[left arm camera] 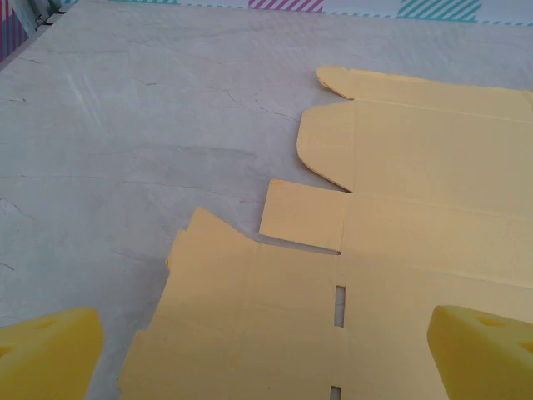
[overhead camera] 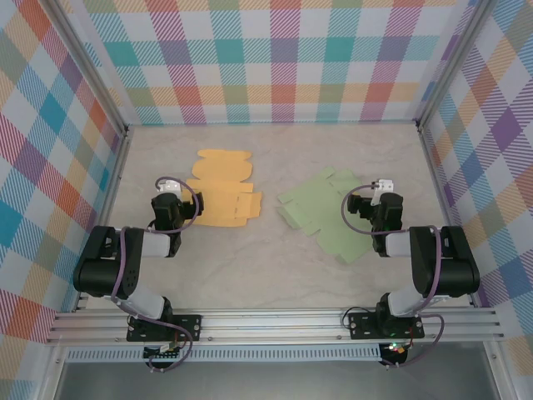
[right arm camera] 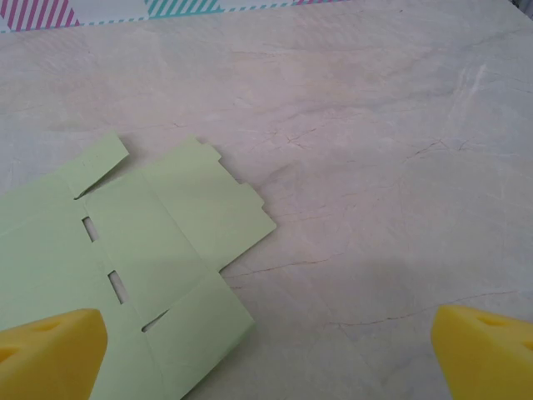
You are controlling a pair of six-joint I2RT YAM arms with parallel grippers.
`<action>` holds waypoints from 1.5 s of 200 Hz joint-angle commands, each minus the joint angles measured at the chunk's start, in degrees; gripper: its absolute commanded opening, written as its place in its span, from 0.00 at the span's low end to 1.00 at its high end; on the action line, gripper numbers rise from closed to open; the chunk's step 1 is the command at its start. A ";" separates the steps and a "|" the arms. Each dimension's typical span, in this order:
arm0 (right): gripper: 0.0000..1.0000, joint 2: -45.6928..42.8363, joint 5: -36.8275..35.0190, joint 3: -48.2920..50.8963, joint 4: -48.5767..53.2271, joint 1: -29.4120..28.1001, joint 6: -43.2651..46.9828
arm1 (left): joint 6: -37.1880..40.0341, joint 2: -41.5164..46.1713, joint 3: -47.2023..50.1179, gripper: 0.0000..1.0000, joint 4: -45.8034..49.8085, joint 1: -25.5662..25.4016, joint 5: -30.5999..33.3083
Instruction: Fold the paper box
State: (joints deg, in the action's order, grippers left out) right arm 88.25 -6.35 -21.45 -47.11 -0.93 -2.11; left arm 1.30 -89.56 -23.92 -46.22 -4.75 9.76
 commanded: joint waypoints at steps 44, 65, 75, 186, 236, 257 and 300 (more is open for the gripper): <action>1.00 -0.58 0.95 -1.14 -1.93 0.14 -0.27 | -0.29 -0.10 0.28 1.00 -0.89 -0.35 0.57; 1.00 -0.54 0.99 -1.13 -1.93 0.06 -0.33 | -0.31 -0.13 0.28 1.00 -0.94 -0.36 0.54; 1.00 -0.54 0.99 -1.14 -1.93 0.11 -0.29 | -0.30 -0.10 0.26 1.00 -0.89 -0.39 0.56; 1.00 -0.53 0.92 -1.14 -1.92 0.08 -0.31 | -0.25 -0.12 0.28 1.00 -0.90 -0.37 0.53; 1.00 -0.53 0.98 -1.22 -1.75 0.10 -0.32 | -0.38 -0.05 0.18 1.00 -0.72 -0.28 0.29; 1.00 -0.53 0.94 -1.18 -1.69 0.13 -0.32 | -0.62 -0.01 0.10 1.00 -0.49 0.52 -1.71; 1.00 -0.62 0.98 -1.05 -2.02 0.08 -0.22 | -1.52 0.89 0.35 1.00 -0.22 0.57 0.64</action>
State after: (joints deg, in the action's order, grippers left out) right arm 88.25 -6.35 -21.45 -47.13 -0.93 -2.11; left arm 1.08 -89.56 -23.92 -46.22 -4.58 9.10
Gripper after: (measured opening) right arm 0.997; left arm 0.997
